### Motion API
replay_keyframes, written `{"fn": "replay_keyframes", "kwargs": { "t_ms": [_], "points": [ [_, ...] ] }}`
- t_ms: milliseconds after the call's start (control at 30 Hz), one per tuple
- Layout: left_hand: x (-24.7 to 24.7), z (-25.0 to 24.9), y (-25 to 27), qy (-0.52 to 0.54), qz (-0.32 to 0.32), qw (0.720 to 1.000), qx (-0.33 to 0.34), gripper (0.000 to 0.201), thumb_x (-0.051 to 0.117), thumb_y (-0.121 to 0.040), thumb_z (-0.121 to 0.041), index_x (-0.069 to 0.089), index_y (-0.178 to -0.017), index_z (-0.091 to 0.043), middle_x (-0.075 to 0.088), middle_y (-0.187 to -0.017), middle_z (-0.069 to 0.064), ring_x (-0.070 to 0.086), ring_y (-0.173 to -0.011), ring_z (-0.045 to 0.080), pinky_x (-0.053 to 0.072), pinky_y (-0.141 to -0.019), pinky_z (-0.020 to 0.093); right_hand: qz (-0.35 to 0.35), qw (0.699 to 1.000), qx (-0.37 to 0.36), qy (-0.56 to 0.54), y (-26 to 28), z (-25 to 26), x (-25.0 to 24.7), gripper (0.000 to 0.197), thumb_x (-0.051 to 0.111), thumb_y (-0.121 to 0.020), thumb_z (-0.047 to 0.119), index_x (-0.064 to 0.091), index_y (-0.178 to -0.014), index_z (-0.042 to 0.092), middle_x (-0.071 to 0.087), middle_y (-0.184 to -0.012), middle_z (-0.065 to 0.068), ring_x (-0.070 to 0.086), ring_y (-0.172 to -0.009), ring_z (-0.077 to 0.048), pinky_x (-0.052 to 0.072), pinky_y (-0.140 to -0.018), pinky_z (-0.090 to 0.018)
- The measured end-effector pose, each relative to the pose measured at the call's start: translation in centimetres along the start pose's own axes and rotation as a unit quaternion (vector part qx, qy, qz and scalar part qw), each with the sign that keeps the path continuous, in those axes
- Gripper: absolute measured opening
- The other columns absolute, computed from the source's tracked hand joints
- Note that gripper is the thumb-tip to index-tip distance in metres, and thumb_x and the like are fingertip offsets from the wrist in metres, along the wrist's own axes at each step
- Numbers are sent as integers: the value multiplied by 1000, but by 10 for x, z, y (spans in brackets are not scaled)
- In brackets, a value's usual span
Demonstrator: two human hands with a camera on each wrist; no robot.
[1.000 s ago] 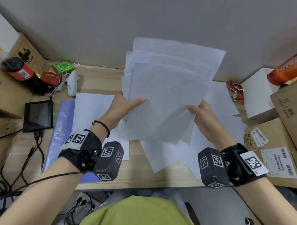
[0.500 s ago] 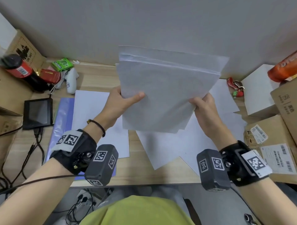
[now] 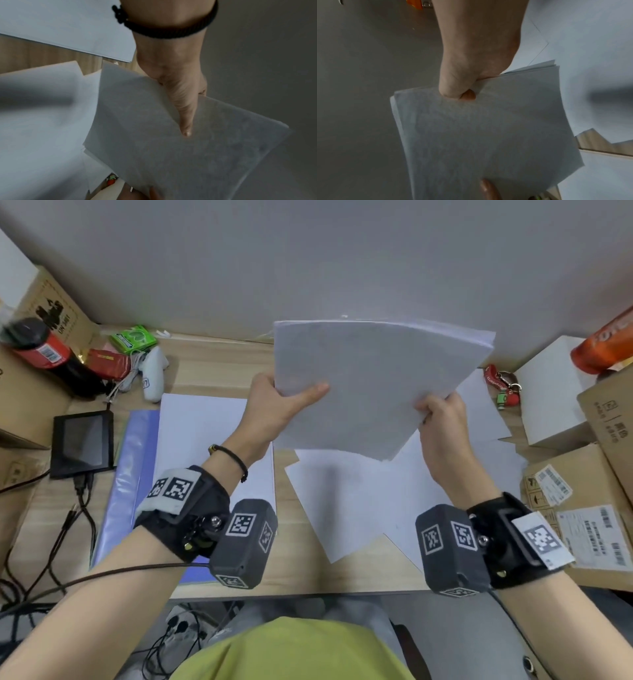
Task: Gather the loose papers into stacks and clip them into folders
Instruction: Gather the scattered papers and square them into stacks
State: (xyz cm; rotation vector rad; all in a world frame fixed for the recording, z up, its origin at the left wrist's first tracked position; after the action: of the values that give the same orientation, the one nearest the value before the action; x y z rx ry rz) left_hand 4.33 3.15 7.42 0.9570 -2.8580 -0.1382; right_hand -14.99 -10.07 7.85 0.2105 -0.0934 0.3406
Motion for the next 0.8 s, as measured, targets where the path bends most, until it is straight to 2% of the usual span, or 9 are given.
{"fn": "replay_keyframes", "kwargs": {
  "t_ms": [67, 167, 233, 300, 367, 433, 567, 667, 800],
  "points": [
    [-6, 2, -1, -8, 14, 1000, 8, 20, 80, -77, -15, 72, -93, -24, 76, -95, -6, 72, -90, 13, 57, -80, 26, -1, 999, 6, 32, 1, -4, -7, 36, 35, -79, -12, 55, -95, 12, 59, -89, 2, 54, -82, -13, 46, -75, -23],
    [-11, 34, 3, -70, 47, 996, -41, 33, 79, -78, -15, 67, -106, -28, 72, -106, -9, 68, -99, 7, 55, -91, 28, 24, 981, 95, 170, 3, -45, -10, 47, 33, -79, -11, 54, -114, 13, 59, -97, 3, 52, -90, -15, 43, -84, -31],
    [-11, 53, 5, -84, 47, 991, -89, 37, 78, -79, -13, 64, -111, -27, 70, -107, -12, 66, -98, 2, 53, -96, 32, 33, 971, 148, 183, 5, -64, -5, 50, 33, -82, -9, 53, -122, 14, 60, -101, 4, 51, -97, -19, 44, -80, -26],
    [-10, 54, 5, -70, 36, 992, -98, 34, 78, -79, -15, 66, -109, -26, 71, -105, -13, 68, -96, 2, 54, -92, 30, 22, 975, 142, 170, 5, -57, -1, 45, 35, -86, -7, 54, -121, 13, 60, -102, 4, 51, -96, -18, 43, -75, -23],
    [-10, 44, 4, -55, 30, 994, -85, 26, 79, -79, -16, 70, -101, -25, 74, -101, -11, 70, -93, 6, 56, -83, 25, 12, 985, 105, 139, 4, -39, -5, 39, 37, -87, -7, 56, -115, 12, 62, -105, 4, 54, -98, -15, 44, -86, -27],
    [-12, 38, 2, -45, 27, 996, -74, 23, 79, -78, -15, 71, -99, -22, 75, -99, -8, 72, -91, 8, 57, -79, 22, 6, 992, 75, 100, 4, -30, -8, 35, 37, -86, -7, 58, -106, 13, 63, -101, 5, 55, -97, -15, 44, -91, -29],
    [-10, 63, 6, -55, 19, 992, -116, 38, 76, -81, -16, 65, -117, -17, 71, -109, -7, 68, -100, 9, 53, -85, 22, 22, 986, 118, 120, 7, -62, 0, 42, 40, -81, -9, 56, -114, 13, 63, -109, 0, 54, -108, -22, 42, -93, -32],
    [-12, 81, 13, -53, 15, 986, -155, 32, 69, -88, -20, 61, -119, -20, 67, -105, -14, 64, -102, 7, 49, -78, 13, 37, 975, 161, 147, 11, -85, 1, 43, 43, -85, -5, 54, -121, 17, 62, -110, 4, 54, -108, -19, 41, -86, -26],
    [-14, 70, 15, -72, 26, 987, -141, 24, 67, -90, -26, 61, -114, -26, 68, -99, -19, 66, -88, -5, 50, -70, 9, 2, 988, 99, 117, 13, -65, -9, 31, 42, -90, -2, 62, -104, 17, 65, -96, 8, 59, -87, -5, 46, -73, -16]
  ]
}}
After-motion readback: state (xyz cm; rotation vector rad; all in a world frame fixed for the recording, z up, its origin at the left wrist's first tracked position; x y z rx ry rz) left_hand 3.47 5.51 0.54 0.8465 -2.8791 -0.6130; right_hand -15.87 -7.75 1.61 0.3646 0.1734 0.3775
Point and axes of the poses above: each hand's wrist, its own y-axis away from the middle knuckle, its own x-axis out of the palm, z = x × y, the point moved 3 cm from there along -y, towards the middle knuckle
